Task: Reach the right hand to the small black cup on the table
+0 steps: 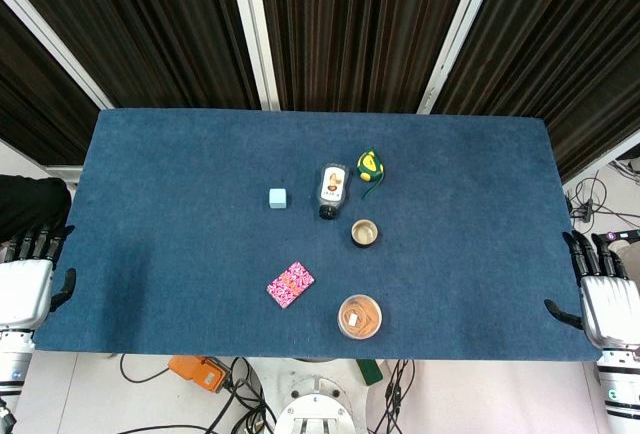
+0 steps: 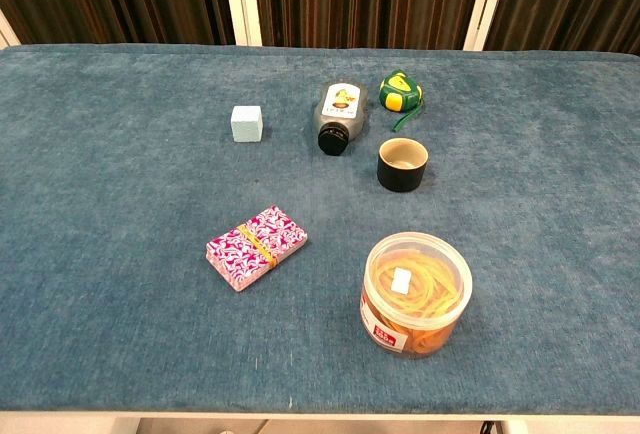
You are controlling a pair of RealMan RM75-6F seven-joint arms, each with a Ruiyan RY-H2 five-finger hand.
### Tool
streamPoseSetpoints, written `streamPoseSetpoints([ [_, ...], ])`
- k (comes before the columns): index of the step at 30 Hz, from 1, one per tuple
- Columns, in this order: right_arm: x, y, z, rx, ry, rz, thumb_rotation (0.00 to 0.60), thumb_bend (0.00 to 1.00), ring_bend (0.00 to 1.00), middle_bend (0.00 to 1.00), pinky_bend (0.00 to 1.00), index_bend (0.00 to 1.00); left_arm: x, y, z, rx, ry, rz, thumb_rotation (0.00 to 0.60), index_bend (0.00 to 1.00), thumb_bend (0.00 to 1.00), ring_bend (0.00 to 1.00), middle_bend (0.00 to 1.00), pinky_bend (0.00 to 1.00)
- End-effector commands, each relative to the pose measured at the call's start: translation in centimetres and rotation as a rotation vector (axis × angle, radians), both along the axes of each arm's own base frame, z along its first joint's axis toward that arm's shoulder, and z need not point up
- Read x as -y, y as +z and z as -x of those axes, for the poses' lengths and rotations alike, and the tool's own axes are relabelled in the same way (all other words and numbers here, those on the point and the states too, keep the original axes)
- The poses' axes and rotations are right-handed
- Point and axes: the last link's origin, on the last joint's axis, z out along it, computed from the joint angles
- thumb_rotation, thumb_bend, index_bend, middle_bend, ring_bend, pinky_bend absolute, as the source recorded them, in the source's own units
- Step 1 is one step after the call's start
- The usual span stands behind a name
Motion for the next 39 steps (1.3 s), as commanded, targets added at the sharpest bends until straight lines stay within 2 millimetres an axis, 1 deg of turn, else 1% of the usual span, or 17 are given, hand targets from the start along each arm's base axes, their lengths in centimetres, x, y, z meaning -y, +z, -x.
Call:
streamPoseSetpoints([
  [1,0.2,-0.2,0.0,-0.001,0.006,-0.01,0.6,0.27,0.07,0.12,0.19,0.06,0.1,0.1,0.1,-0.002,0.003,-0.004,0.6,0.14,0.43,0.07,0.05,0.1],
  [5,0.5,-0.6,0.0,-0.006,0.008,-0.029,0.6,0.27,0.07,0.12,0.19,0.06,0.3,0.4,0.2,-0.01,0.003,-0.01,0.6,0.14,0.43,0.07,0.05,0.1],
  [10,0.8,-0.5,0.0,-0.014,0.016,-0.021,0.6,0.27,0.07,0.12,0.19,0.06,0.1,0.4,0.3,0.006,0.016,-0.014,0.6,0.14,0.43,0.07,0.05,0.1],
  [17,0.6,-1.0,-0.3,-0.022,0.031,-0.044,0.6,0.27,0.07,0.12,0.19,0.06,0.5,0.7,0.0,0.006,0.005,-0.029,0.6,0.14,0.43,0.07,0.05,0.1],
  [19,0.9,-1.3,-0.4,-0.021,0.037,-0.063,0.6,0.27,0.07,0.12,0.19,0.06,0.7,0.8,0.0,0.007,0.007,-0.037,0.6,0.14,0.43,0.07,0.05,0.1],
  [21,1.7,-1.8,-0.5,-0.009,0.049,-0.086,0.6,0.27,0.07,0.12,0.19,0.06,0.9,1.0,0.0,0.01,0.012,-0.045,0.6,0.14,0.43,0.07,0.05,0.1],
  [22,2.2,-2.1,-0.5,-0.009,0.051,-0.102,0.6,0.27,0.07,0.12,0.19,0.06,1.0,1.1,0.0,0.013,0.014,-0.048,0.6,0.14,0.43,0.07,0.05,0.1],
  [24,4.1,-3.0,-0.7,-0.019,0.053,-0.162,0.6,0.27,0.07,0.12,0.19,0.06,1.0,1.2,0.1,0.024,0.019,-0.058,0.6,0.14,0.43,0.07,0.05,0.1],
  [27,6.8,-4.2,-1.8,-0.048,0.074,-0.219,0.6,0.26,0.07,0.12,0.19,0.06,1.0,1.2,0.1,0.031,0.027,-0.058,0.6,0.14,0.43,0.08,0.05,0.1],
  [30,9.5,-6.0,-3.5,-0.065,0.098,-0.289,0.6,0.22,0.07,0.13,0.18,0.06,1.0,1.2,0.1,0.013,0.029,-0.057,0.6,0.14,0.43,0.09,0.05,0.1],
  [34,13.1,-8.7,-6.1,-0.046,0.132,-0.37,0.6,0.22,0.07,0.13,0.17,0.06,1.1,1.4,0.1,0.003,0.033,-0.07,0.6,0.14,0.43,0.1,0.05,0.1],
  [39,15.9,-11.7,-8.6,-0.03,0.164,-0.437,0.6,0.22,0.07,0.13,0.17,0.06,1.1,1.4,0.3,0.009,0.06,-0.077,0.6,0.14,0.43,0.1,0.05,0.1],
])
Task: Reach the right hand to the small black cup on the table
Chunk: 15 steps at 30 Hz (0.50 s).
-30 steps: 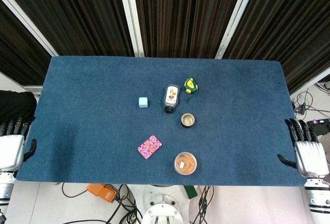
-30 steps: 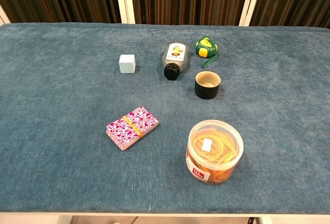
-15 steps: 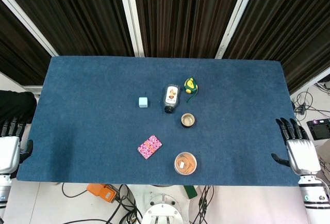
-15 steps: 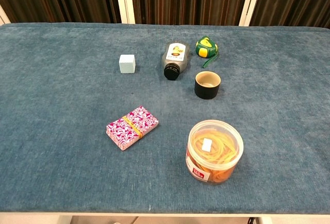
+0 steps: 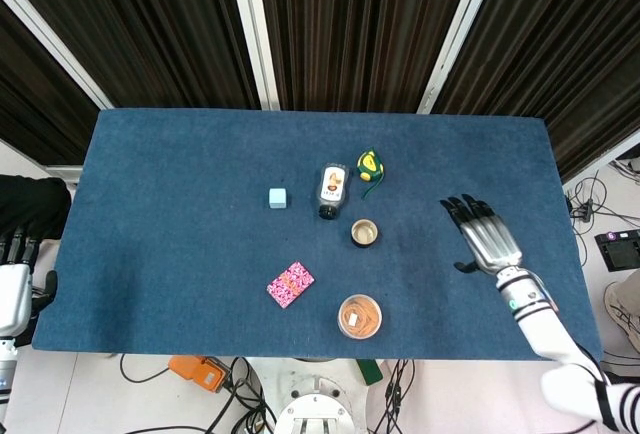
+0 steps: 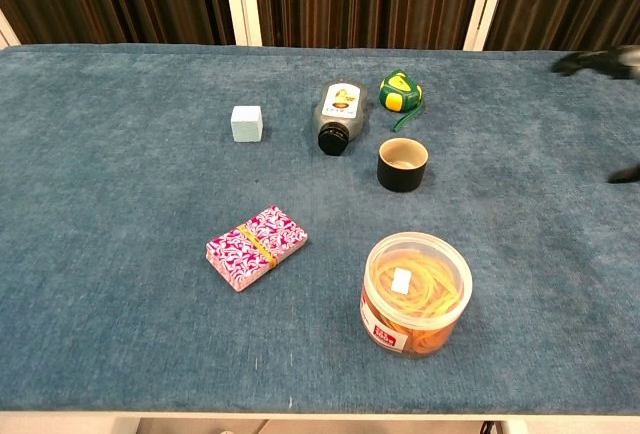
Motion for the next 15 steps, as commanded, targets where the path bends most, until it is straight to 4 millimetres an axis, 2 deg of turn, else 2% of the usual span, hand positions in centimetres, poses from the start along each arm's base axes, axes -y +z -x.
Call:
streamPoseSetpoints([
  [1,2.3,-2.4,-2.2,0.016,0.022,-0.043,0.6,0.22,0.07,0.13,0.17,0.06,0.0,0.0,0.0,0.006,0.014,-0.003,0.6,0.14,0.43,0.1,0.05,0.1],
  [5,3.1,-4.3,-4.2,0.054,0.045,-0.096,0.6,0.22,0.07,0.13,0.17,0.06,-0.1,0.0,0.0,0.007,0.017,-0.003,0.6,0.14,0.43,0.1,0.05,0.1],
  [10,4.3,-6.2,-5.5,0.044,0.063,-0.129,0.6,0.22,0.07,0.13,0.17,0.07,-0.2,-0.1,0.1,0.011,0.022,-0.003,0.6,0.14,0.43,0.11,0.05,0.1],
  [15,5.1,-8.4,-6.9,0.057,0.071,-0.16,0.6,0.22,0.12,0.13,0.19,0.11,-0.2,-0.1,0.2,0.013,0.032,-0.005,0.6,0.14,0.43,0.11,0.05,0.1],
])
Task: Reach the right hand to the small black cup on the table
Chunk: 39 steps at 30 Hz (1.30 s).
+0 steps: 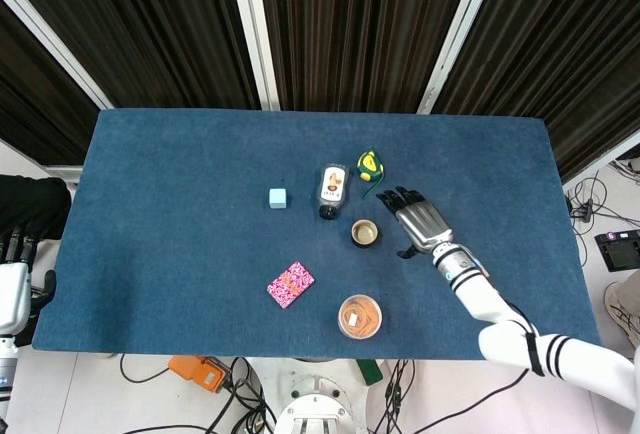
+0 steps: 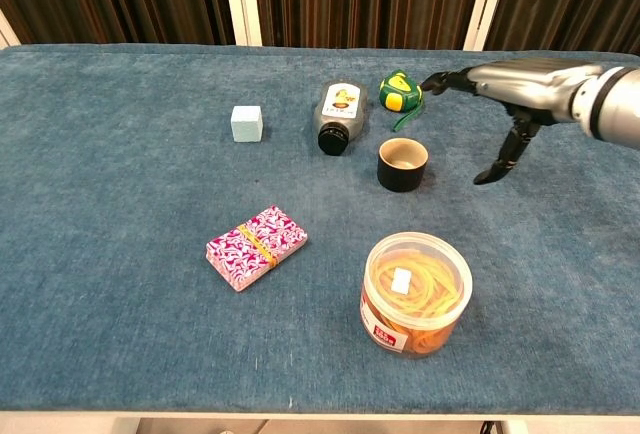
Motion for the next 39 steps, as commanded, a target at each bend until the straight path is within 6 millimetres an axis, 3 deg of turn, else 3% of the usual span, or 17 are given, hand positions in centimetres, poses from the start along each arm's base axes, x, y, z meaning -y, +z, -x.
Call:
streamPoseSetpoints([
  [1,0.6,-1.4,-0.9,0.008,0.005,-0.025,0.6,0.22,0.13,0.13,0.2,0.12,0.0,0.0,0.0,0.0,0.006,0.0,0.6,0.14,0.43,0.11,0.05,0.1],
  [9,1.4,-4.0,-3.1,0.028,0.04,-0.054,0.6,0.22,0.2,0.15,0.26,0.22,-0.1,0.0,0.1,0.007,0.02,-0.002,0.6,0.14,0.43,0.11,0.05,0.1],
  [17,1.7,-5.0,-4.2,0.031,0.07,-0.062,0.6,0.22,0.34,0.25,0.42,0.36,-0.1,0.0,0.2,0.02,0.032,0.002,0.6,0.14,0.43,0.12,0.05,0.1],
  [24,1.7,-5.6,-4.3,0.007,0.078,-0.051,0.6,0.4,0.42,0.31,0.51,0.4,-0.1,0.0,0.2,0.041,0.042,-0.005,0.6,0.14,0.44,0.12,0.05,0.1],
  [28,1.7,-5.7,-4.4,-0.005,0.086,-0.049,0.6,0.44,0.46,0.34,0.57,0.42,0.0,0.0,0.2,0.05,0.047,-0.003,0.6,0.14,0.43,0.12,0.04,0.1],
  [33,1.7,-5.6,-4.8,-0.019,0.107,-0.033,0.6,0.49,0.56,0.43,0.73,0.49,0.0,0.0,0.2,0.06,0.06,-0.001,0.6,0.14,0.44,0.13,0.04,0.1],
  [39,2.1,-4.4,-5.5,-0.002,0.113,0.018,0.6,0.53,0.61,0.48,0.77,0.55,0.0,0.0,0.3,0.071,0.068,-0.006,0.6,0.14,0.44,0.13,0.03,0.1],
])
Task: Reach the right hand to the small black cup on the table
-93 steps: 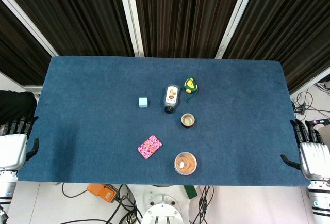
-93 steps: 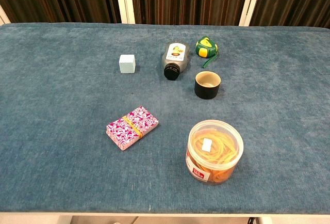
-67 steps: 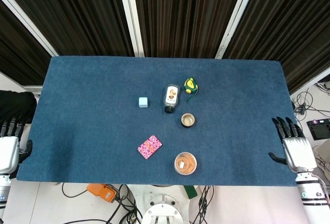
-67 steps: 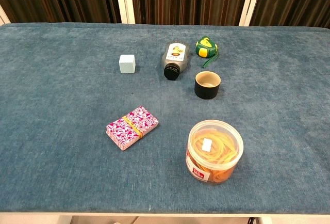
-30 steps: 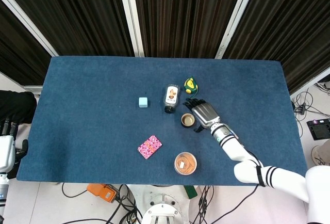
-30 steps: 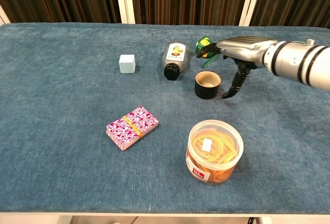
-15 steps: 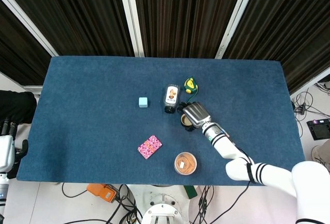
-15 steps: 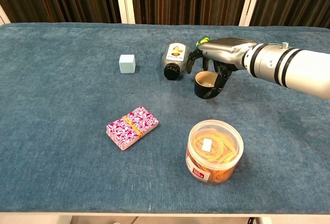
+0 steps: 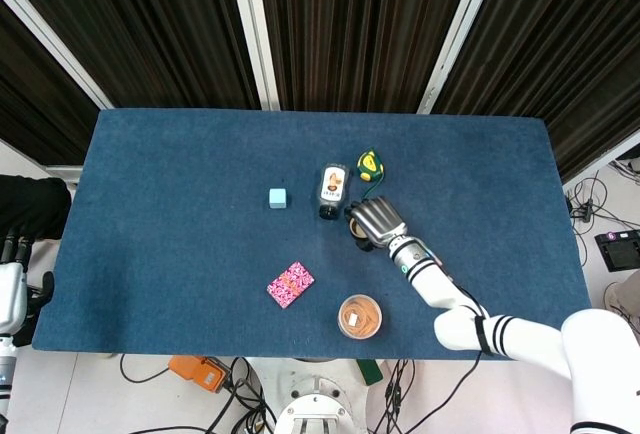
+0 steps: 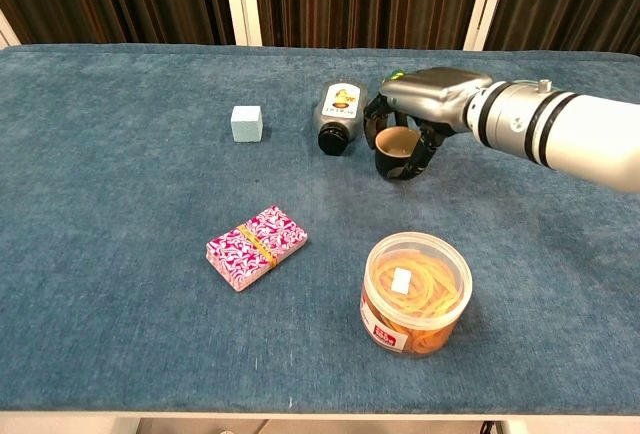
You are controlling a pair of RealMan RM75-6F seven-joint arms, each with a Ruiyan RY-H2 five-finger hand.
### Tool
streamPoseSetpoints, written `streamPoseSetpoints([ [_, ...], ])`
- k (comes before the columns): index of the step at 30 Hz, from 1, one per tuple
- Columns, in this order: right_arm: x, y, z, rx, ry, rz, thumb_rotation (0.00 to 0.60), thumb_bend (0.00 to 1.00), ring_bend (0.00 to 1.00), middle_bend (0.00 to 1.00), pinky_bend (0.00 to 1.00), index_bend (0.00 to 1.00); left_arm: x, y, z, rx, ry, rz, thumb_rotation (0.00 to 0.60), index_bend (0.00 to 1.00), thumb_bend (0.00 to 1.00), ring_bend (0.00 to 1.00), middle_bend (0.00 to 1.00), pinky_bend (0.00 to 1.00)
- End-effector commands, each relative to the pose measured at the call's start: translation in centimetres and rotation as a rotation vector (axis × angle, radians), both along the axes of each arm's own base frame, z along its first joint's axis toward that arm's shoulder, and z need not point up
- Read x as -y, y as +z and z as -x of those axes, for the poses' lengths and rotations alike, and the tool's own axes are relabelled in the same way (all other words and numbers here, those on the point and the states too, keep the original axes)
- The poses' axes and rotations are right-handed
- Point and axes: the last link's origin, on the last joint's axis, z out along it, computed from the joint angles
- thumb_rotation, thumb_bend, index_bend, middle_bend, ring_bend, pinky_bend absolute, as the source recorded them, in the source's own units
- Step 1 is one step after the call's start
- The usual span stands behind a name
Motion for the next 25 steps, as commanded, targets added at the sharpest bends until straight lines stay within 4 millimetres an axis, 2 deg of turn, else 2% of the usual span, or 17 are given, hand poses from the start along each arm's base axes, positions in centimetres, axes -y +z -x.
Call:
streamPoseSetpoints([
  [1,0.3,1.0,-0.5,0.031,-0.002,0.034,0.6,0.53,0.61,0.48,0.77,0.55,0.0,0.0,0.0,0.002,0.002,-0.001,0.6,0.14,0.44,0.13,0.03,0.1],
  [7,0.3,5.0,-1.7,0.229,0.012,0.154,0.6,0.53,0.61,0.48,0.77,0.56,0.0,0.1,0.1,0.009,0.013,-0.003,0.6,0.14,0.44,0.13,0.03,0.1],
  [11,-0.4,7.9,-1.7,0.367,0.053,0.257,0.6,0.53,0.61,0.48,0.77,0.56,0.0,0.1,0.1,0.01,0.014,-0.006,0.6,0.14,0.44,0.13,0.03,0.1],
  [19,-1.9,11.6,-0.9,0.436,0.115,0.332,0.6,0.53,0.61,0.48,0.77,0.57,-0.1,0.3,0.4,0.019,0.026,-0.021,0.6,0.14,0.44,0.13,0.03,0.1],
  [25,-2.5,13.5,-0.4,0.476,0.146,0.357,0.6,0.53,0.61,0.48,0.77,0.57,-0.6,0.0,0.7,0.014,0.035,-0.013,0.6,0.14,0.44,0.13,0.03,0.1],
])
